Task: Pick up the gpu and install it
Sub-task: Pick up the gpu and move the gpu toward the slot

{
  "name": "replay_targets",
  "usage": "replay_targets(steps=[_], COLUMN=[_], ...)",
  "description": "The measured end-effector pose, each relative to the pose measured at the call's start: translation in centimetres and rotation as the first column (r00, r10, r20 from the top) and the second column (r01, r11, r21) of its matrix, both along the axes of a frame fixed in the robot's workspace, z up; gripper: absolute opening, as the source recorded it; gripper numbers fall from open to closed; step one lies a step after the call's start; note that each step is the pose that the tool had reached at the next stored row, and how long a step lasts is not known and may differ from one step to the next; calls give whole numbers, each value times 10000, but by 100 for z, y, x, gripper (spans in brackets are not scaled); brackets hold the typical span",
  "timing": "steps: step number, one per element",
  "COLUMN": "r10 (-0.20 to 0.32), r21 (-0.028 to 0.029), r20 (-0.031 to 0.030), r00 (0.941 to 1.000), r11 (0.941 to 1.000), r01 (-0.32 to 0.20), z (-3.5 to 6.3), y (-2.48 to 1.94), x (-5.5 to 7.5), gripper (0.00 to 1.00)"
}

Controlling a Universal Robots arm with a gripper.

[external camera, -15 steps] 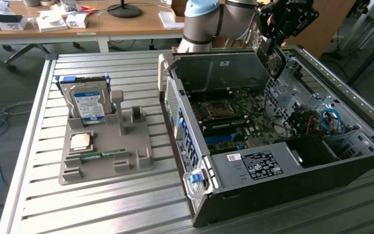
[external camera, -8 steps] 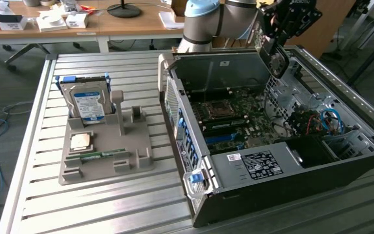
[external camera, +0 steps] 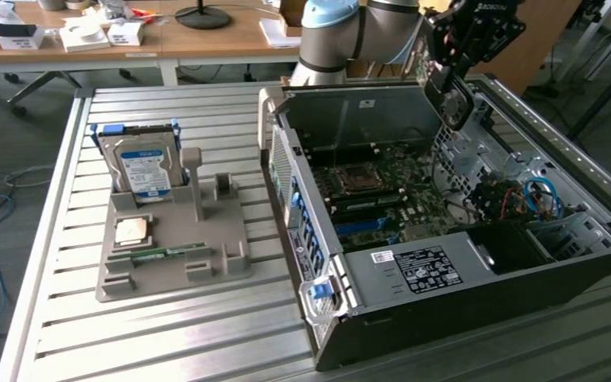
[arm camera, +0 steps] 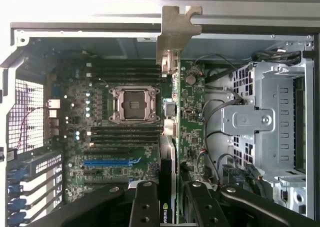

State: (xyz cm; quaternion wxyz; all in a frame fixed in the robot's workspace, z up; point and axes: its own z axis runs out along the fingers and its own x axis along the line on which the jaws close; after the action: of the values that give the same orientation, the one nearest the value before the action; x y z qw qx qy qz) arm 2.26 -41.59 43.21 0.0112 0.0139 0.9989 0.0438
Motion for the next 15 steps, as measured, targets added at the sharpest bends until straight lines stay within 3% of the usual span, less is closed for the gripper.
replay_targets(steps=[15], r10=[-41], r21=[2], r20=[-1], r00=[10000], r11=[10000], r01=[41], z=[-45], y=[0], x=[61], gripper=[26])
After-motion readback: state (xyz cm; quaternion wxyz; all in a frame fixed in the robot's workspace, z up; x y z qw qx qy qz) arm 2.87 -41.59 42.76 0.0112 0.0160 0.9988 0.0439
